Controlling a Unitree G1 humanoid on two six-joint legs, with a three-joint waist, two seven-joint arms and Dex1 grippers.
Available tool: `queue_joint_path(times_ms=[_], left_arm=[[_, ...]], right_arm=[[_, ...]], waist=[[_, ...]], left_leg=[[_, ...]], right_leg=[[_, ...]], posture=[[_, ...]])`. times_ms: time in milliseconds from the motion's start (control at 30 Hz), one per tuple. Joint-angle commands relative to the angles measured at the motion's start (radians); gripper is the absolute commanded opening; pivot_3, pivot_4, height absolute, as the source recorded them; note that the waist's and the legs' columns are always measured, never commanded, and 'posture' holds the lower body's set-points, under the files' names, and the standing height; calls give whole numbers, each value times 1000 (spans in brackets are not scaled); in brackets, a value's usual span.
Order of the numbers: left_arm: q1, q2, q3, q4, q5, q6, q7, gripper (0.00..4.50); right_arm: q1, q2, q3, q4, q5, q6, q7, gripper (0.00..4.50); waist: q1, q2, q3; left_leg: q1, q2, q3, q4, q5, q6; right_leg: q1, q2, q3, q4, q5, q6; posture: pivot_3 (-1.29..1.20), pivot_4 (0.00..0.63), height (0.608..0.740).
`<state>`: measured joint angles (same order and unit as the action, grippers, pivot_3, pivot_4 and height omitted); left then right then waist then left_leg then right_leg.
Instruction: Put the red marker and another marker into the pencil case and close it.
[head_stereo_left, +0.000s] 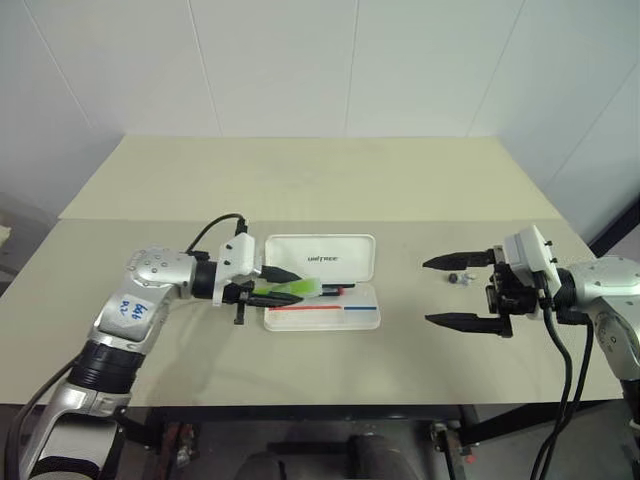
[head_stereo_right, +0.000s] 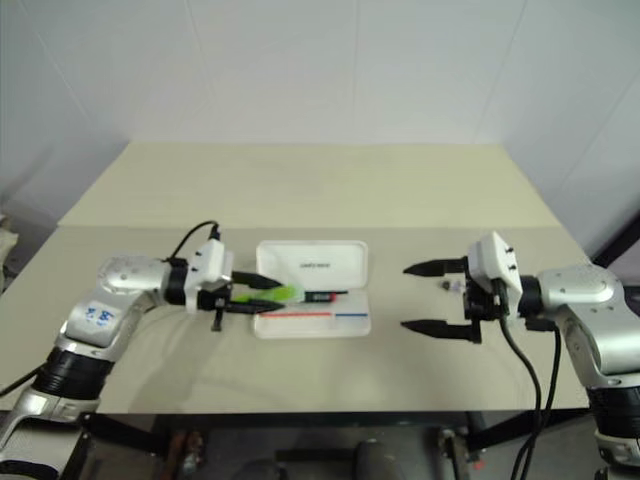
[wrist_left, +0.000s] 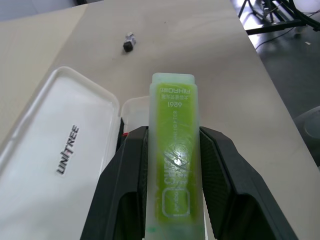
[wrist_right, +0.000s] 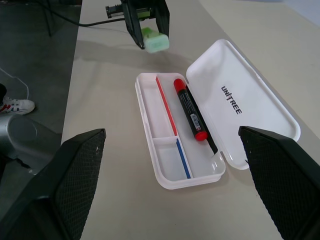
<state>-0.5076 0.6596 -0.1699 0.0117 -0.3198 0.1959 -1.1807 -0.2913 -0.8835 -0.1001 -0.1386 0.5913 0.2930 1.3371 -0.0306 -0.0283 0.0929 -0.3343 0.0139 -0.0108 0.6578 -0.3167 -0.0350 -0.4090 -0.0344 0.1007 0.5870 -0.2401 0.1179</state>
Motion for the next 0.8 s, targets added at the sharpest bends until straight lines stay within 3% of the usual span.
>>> queue_joint_path(times_ms=[33,300,733,767,800], left_arm=[[-33,-32,-18,10,38,-12,22,1029],[-46,-107,-67,64,107,-16,46,1029],[-80,-144,-89,191,177,-87,30,1029],[-82,-148,-89,201,181,-91,29,1029],[-83,-151,-89,207,183,-94,28,1029]], right_arm=[[13,5,-53,-59,31,12,-29,4500],[68,2,-75,-129,49,46,-66,4500],[128,0,-93,-199,75,76,-120,4500],[129,0,-95,-203,77,79,-122,4500],[132,1,-97,-209,79,82,-124,4500]], waist=[[0,0,0],[0,-1,0],[0,-2,-1],[-1,-14,17],[-3,-4,39]], left_leg=[[0,0,0,0,0,0],[0,0,4,2,-1,1],[0,0,11,5,-3,4],[0,0,11,5,-3,4],[0,0,11,6,-4,5]], right_leg=[[0,0,0,0,0,0],[0,1,5,0,0,0],[0,2,12,0,0,0],[0,2,12,0,0,0],[0,3,12,-1,-2,-3]], posture=[[0,0,740],[0,0,740],[0,0,740],[0,150,740],[0,150,740]])
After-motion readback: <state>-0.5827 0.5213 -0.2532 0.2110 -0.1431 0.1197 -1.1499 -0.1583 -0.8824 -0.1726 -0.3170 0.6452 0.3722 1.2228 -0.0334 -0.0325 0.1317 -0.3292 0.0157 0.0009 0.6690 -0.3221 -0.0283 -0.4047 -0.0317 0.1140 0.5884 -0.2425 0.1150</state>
